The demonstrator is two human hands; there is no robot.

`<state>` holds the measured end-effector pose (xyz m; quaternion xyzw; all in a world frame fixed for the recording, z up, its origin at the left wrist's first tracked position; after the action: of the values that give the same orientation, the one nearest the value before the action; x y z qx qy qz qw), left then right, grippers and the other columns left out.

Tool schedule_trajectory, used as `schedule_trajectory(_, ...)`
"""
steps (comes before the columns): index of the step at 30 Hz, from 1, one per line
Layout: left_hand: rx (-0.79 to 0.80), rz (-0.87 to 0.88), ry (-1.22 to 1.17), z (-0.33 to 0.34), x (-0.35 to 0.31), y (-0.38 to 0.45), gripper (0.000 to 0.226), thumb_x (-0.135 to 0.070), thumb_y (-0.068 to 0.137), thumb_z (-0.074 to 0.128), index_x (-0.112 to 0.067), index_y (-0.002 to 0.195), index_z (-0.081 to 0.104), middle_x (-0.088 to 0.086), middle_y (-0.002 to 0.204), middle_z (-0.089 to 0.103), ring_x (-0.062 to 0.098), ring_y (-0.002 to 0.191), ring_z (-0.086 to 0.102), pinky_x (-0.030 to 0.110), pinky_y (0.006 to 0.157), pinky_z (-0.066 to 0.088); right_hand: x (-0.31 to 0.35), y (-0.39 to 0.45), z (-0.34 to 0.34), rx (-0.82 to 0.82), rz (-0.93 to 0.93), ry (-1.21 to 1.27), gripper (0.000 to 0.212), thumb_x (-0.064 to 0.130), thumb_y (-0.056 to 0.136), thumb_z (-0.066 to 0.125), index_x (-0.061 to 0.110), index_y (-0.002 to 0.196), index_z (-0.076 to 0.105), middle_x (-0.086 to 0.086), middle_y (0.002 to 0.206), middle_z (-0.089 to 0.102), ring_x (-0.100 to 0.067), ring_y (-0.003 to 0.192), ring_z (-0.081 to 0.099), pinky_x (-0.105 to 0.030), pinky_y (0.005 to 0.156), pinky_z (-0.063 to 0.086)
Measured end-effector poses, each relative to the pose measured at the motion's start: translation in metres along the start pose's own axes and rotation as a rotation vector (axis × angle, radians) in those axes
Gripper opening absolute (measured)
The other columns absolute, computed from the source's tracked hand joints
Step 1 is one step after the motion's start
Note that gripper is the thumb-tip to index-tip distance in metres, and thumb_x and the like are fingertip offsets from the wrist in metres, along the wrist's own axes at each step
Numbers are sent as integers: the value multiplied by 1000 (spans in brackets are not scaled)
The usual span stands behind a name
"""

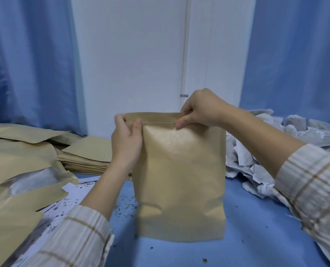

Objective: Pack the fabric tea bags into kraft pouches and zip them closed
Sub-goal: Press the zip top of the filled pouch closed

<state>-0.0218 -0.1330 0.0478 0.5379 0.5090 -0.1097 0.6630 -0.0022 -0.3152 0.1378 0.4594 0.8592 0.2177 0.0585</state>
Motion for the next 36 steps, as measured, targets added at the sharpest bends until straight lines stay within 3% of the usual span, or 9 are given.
schedule_trajectory(2,-33,285,262,-1,-25,-3,57,-20,86,57,-13,137,35,2,138,41,22,133,33,27,105,21,2,-1,2,-3,-16,47,41,45,65,79,6,75,70,-11,61,47,-13,61,39,-25,53,28)
schedule_trajectory(5,159,709,622,25,-60,-9,56,-25,82,51,-17,137,42,1,135,51,21,133,36,36,112,-1,8,-2,5,6,-39,45,29,47,65,77,19,68,69,4,51,45,-11,55,39,-26,54,31)
schedule_trajectory(7,311,691,612,37,-65,-5,39,-23,90,50,-17,129,49,-2,118,61,18,117,48,29,107,7,5,-4,0,-20,-18,12,22,50,64,78,31,72,69,14,54,52,-4,59,47,-25,57,38)
schedule_trajectory(11,309,631,466,32,-63,5,15,-14,90,57,-15,104,60,-10,92,54,17,98,51,23,81,16,-24,-19,-19,16,94,60,21,47,67,77,27,68,69,17,52,54,7,54,51,-7,46,36)
schedule_trajectory(15,303,598,493,38,-64,1,6,-21,88,57,-20,94,55,-13,79,48,16,93,49,25,77,14,-24,-25,-11,13,49,-37,38,41,79,69,3,78,65,0,60,47,-13,61,42,-25,55,32)
schedule_trajectory(18,375,577,485,46,-71,1,12,-36,91,55,-23,90,56,-13,78,54,16,86,50,28,79,17,-19,-29,-9,-72,10,19,36,42,75,72,7,78,68,-1,62,51,-12,63,43,-23,56,32)
schedule_trajectory(24,277,661,487,50,-77,-3,14,-18,92,55,-11,86,65,-1,80,62,22,85,54,28,77,18,-38,-39,-12,-111,103,155,48,47,66,77,8,56,53,8,40,29,-5,44,32,-15,41,25)
schedule_trajectory(29,269,680,493,48,-70,-1,13,-17,93,54,-14,81,59,-7,75,53,22,86,52,27,74,15,-46,-42,-9,-125,151,281,37,47,60,80,22,46,57,13,38,41,-1,43,38,-10,40,26)
schedule_trajectory(36,396,484,483,24,-54,23,23,-45,85,62,-23,81,61,-11,72,58,17,86,50,27,80,21,-68,-50,-3,-180,178,389,51,41,61,81,-7,70,64,-3,55,48,-7,55,39,-17,51,31)
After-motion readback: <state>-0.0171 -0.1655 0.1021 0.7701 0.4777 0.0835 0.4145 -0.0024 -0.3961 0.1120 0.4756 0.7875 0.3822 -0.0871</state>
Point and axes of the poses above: each hand's wrist, its own y-axis towards the middle knuckle, its own z-axis out of the palm, x = y × z, the point moved 5 cm from there along y, towards the middle knuckle
